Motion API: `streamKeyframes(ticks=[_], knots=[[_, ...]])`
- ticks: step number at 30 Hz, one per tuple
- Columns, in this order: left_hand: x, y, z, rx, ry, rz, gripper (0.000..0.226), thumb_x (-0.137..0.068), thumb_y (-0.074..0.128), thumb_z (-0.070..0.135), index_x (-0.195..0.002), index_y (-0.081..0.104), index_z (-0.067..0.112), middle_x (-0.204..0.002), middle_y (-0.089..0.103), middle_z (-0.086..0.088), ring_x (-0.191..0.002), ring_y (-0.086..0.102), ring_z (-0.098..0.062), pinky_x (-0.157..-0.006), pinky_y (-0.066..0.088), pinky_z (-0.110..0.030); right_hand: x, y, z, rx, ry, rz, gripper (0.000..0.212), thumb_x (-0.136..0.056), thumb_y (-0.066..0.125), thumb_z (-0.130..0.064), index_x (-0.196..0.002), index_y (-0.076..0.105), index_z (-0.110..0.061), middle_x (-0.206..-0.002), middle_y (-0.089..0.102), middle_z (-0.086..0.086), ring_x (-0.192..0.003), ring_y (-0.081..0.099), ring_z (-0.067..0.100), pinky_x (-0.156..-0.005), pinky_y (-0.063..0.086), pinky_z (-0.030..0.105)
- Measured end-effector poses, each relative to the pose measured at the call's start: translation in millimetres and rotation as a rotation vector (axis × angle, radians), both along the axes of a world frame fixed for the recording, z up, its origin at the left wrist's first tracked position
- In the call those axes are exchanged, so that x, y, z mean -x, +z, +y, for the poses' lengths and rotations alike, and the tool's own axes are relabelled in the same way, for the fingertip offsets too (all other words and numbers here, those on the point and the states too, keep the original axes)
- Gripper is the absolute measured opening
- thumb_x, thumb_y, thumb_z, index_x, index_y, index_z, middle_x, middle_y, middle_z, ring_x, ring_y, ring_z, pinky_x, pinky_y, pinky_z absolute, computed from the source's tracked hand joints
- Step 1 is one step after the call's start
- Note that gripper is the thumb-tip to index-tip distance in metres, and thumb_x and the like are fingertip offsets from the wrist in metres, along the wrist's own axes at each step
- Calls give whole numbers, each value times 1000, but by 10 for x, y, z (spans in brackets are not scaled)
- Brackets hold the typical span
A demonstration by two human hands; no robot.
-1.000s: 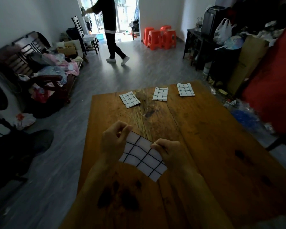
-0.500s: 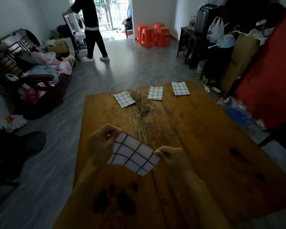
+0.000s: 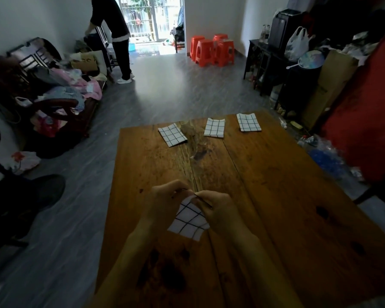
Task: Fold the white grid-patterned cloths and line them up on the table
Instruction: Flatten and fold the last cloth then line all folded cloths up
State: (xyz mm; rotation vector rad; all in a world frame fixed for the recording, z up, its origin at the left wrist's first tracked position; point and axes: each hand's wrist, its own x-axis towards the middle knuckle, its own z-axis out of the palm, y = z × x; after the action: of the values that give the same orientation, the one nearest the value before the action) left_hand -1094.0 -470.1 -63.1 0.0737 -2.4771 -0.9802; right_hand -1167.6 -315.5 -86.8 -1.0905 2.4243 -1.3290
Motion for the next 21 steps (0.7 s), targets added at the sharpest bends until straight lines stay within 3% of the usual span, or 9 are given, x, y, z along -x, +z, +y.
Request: streamKeyframes(ticks=[4, 8, 11, 13, 16, 19, 21], knots=[[-19, 56, -96, -85, 52, 59, 9, -84, 67, 14, -81, 66, 23, -76, 64, 15, -71, 63, -4, -60, 50, -17, -21, -15, 28, 65, -2, -41, 16, -94, 59, -26, -101, 72, -19, -85, 67, -11, -77, 60, 0, -65, 48, 16], [-48, 171, -140, -89, 184, 127, 3, -84, 68, 11, -86, 69, 11, -80, 68, 4, -80, 64, -6, -65, 50, -14, 38, 19, 51, 88, -20, -11, 16, -92, 60, -32, -94, 72, -22, -75, 63, -18, -70, 60, 2, -58, 45, 16], [-36, 242, -211, -125, 199, 182, 8, -83, 68, 15, -87, 70, 8, -80, 70, 1, -76, 65, -9, -67, 52, -21, 74, -38, 104, 94, -58, 37, 13, -92, 61, -30, -91, 72, -22, -67, 57, -23, -63, 57, 1, -54, 40, 13], [-34, 245, -246, -123, 195, 177, 16, -83, 66, 22, -87, 70, 7, -81, 70, -1, -77, 65, -9, -68, 54, -24, 90, -120, 157, 74, -82, 29, 11, -91, 63, -28, -90, 72, -23, -68, 58, -23, -63, 58, 0, -54, 43, 14], [-91, 205, -311, -86, 223, 162, 25, -84, 60, 33, -87, 68, 10, -80, 68, 2, -76, 63, -7, -66, 52, -19, 162, -232, 281, -58, -90, -3, 10, -92, 61, -29, -91, 71, -28, -76, 63, -21, -72, 62, 1, -60, 49, 18], [-153, 208, -512, -20, 310, 173, 9, -87, 62, 23, -90, 66, 15, -81, 64, 9, -70, 60, -2, -66, 48, -13, 218, -343, 486, -269, -154, -116, 13, -94, 56, -28, -92, 69, -28, -83, 65, -16, -80, 63, 4, -66, 49, 16], [-132, 225, -563, 84, 262, 163, 8, -86, 63, 19, -90, 67, 13, -80, 64, 8, -68, 57, 5, -62, 48, -12, 223, -337, 538, -179, -245, -162, 12, -94, 56, -27, -93, 68, -28, -85, 66, -14, -82, 66, 9, -67, 55, 23]])
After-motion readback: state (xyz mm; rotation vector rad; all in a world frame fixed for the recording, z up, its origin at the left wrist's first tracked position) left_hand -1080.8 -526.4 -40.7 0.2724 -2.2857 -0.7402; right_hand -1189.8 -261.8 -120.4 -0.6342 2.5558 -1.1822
